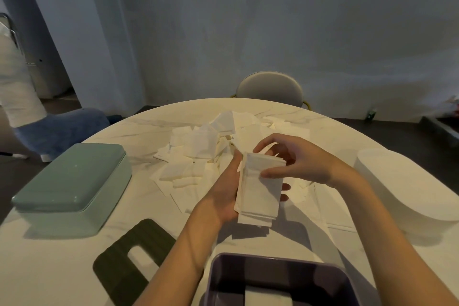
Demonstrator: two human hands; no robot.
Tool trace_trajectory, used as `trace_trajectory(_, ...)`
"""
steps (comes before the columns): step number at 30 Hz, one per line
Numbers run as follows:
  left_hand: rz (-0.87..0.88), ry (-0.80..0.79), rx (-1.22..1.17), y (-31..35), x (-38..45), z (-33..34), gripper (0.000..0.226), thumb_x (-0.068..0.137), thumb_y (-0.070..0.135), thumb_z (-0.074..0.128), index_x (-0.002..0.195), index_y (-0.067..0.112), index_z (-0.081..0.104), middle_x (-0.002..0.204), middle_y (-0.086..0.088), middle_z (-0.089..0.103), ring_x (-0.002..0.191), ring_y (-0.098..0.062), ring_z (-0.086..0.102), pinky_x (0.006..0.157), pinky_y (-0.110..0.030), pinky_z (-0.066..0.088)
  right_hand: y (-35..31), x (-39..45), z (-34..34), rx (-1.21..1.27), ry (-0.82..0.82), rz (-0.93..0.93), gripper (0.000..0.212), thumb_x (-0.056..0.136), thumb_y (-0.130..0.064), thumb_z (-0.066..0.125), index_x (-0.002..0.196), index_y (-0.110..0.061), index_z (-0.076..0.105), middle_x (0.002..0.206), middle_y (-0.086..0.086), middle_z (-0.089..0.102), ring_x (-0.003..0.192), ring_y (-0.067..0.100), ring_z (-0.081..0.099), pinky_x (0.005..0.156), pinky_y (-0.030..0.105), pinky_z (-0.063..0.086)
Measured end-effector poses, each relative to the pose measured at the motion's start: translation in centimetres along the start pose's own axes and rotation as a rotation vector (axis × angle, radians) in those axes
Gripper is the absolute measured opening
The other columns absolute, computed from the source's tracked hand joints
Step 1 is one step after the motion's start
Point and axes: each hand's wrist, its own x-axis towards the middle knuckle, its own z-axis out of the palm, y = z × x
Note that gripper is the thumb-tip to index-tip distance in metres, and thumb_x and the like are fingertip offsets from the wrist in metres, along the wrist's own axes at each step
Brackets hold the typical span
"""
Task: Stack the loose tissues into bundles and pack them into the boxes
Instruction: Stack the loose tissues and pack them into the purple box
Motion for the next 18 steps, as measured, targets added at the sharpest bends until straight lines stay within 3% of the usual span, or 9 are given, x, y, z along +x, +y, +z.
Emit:
trace_trajectory(2,-0.012,-0.026,0.021,0.0,-0.1,0.3,0.073,0.1,0.073,0.021,0.119,0.031,0.078,0.121,-0.013,0.071,0.114,-0.036,0.067,0.099,-0.05,0.054,0.2,0.2,0.1,-0.019,0.039,0.016,0.038,0.079,-0.042,0.084,0.111,-0.041,0.064,0.114,-0.019,0.063,0.105,0.011,0.063,0.086,0.018,0.057)
trace_trajectory(5,-0.003,-0.044,0.035,-0.2,-0.3,0.2,0.069,0.101,0.073,0.024,0.135,0.032,0.067,0.126,-0.02,0.067,0.112,-0.039,0.065,0.102,-0.052,0.05,0.8,0.6,0.4,-0.053,0.105,0.101,0.034,0.08,-0.044,0.083,0.109,-0.04,0.065,0.115,-0.016,0.063,0.103,0.01,0.061,0.081,0.014,0.051)
trace_trajectory(8,-0.032,-0.107,0.038,-0.2,-0.4,0.2,0.081,0.092,0.083,0.028,0.144,0.028,0.056,0.13,-0.025,0.063,0.106,-0.039,0.065,0.097,-0.051,0.053,1.1,0.8,0.6,-0.08,0.107,0.187,0.034,0.081,-0.047,0.081,0.11,-0.039,0.065,0.116,-0.014,0.063,0.103,0.011,0.06,0.077,0.016,0.046)
trace_trajectory(11,-0.033,-0.142,0.068,-0.4,-0.2,0.3,0.091,0.086,0.086,0.038,0.152,0.024,0.046,0.13,-0.024,0.061,0.105,-0.037,0.062,0.101,-0.053,0.047,0.7,0.4,0.3,0.095,0.105,0.255,0.028,0.08,-0.048,0.08,0.103,-0.039,0.066,0.109,-0.016,0.061,0.102,0.013,0.059,0.076,0.018,0.044)
trace_trajectory(13,-0.024,-0.142,0.047,-0.5,-0.1,0.5,0.092,0.086,0.086,0.042,0.153,0.023,0.044,0.128,-0.023,0.061,0.105,-0.035,0.062,0.096,-0.05,0.05,0.6,0.1,0.3,0.196,0.117,0.296,0.028,0.078,-0.047,0.082,0.099,-0.038,0.066,0.111,-0.013,0.061,0.102,0.015,0.059,0.076,0.019,0.047)
trace_trajectory(16,0.008,-0.104,0.048,-0.7,-0.3,0.9,0.082,0.092,0.079,0.038,0.15,0.022,0.046,0.122,-0.02,0.066,0.103,-0.032,0.065,0.086,-0.043,0.056,0.7,-0.4,0.9,0.056,0.216,0.27,0.03,0.078,-0.046,0.084,0.102,-0.038,0.068,0.112,-0.014,0.061,0.102,0.014,0.06,0.075,0.019,0.047)
trace_trajectory(18,0.008,-0.094,0.06,-0.7,-0.6,1.2,0.075,0.094,0.076,0.038,0.144,0.022,0.05,0.12,-0.018,0.068,0.108,-0.032,0.061,0.088,-0.042,0.054,0.6,-0.9,1.2,0.001,0.305,0.2,0.023,0.081,-0.042,0.082,0.1,-0.038,0.069,0.106,-0.016,0.064,0.098,0.011,0.063,0.072,0.014,0.047)
